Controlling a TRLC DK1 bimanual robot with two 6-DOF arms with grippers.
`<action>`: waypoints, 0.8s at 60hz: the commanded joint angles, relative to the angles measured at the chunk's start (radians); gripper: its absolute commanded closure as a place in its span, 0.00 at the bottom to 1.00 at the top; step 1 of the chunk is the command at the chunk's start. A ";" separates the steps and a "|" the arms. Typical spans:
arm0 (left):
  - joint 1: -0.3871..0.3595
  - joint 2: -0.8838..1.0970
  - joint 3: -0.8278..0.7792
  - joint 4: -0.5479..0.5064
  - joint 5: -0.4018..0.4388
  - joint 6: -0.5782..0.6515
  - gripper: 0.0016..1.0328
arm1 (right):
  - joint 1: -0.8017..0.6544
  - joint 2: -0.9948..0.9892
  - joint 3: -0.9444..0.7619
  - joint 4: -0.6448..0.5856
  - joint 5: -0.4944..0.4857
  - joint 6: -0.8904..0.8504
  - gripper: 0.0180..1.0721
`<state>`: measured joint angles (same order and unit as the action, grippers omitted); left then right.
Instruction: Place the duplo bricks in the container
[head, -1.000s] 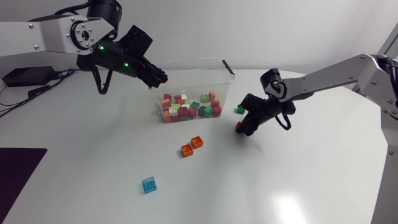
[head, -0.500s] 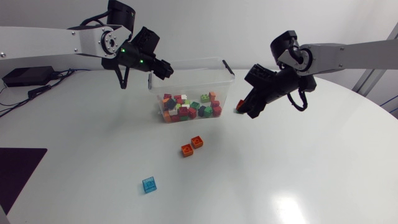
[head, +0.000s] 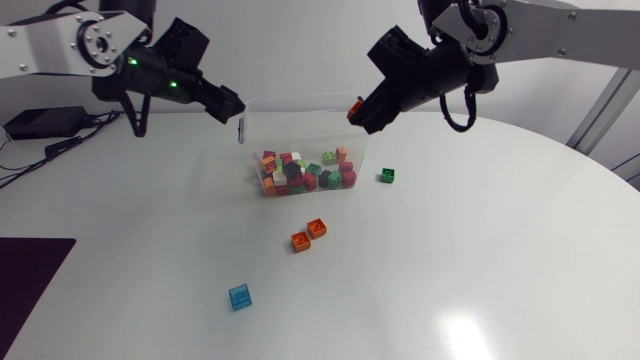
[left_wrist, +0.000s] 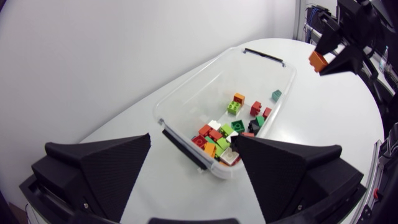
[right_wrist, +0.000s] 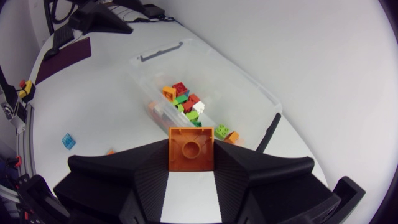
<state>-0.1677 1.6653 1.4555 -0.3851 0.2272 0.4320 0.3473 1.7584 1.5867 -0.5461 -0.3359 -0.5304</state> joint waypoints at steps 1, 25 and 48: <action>0.020 -0.068 -0.075 -0.046 0.009 0.062 0.05 | 0.019 0.055 0.048 0.018 0.011 0.055 0.70; 0.017 -0.249 -0.348 -0.167 0.029 0.243 0.05 | 0.035 0.268 0.254 0.115 0.034 0.165 0.70; -0.082 -0.289 -0.495 -0.322 0.029 0.333 0.05 | 0.033 0.501 0.492 0.100 0.101 0.188 0.63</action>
<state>-0.2226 1.3937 0.9993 -0.6819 0.2523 0.7353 0.3779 2.2169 2.0293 -0.4419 -0.2493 -0.3660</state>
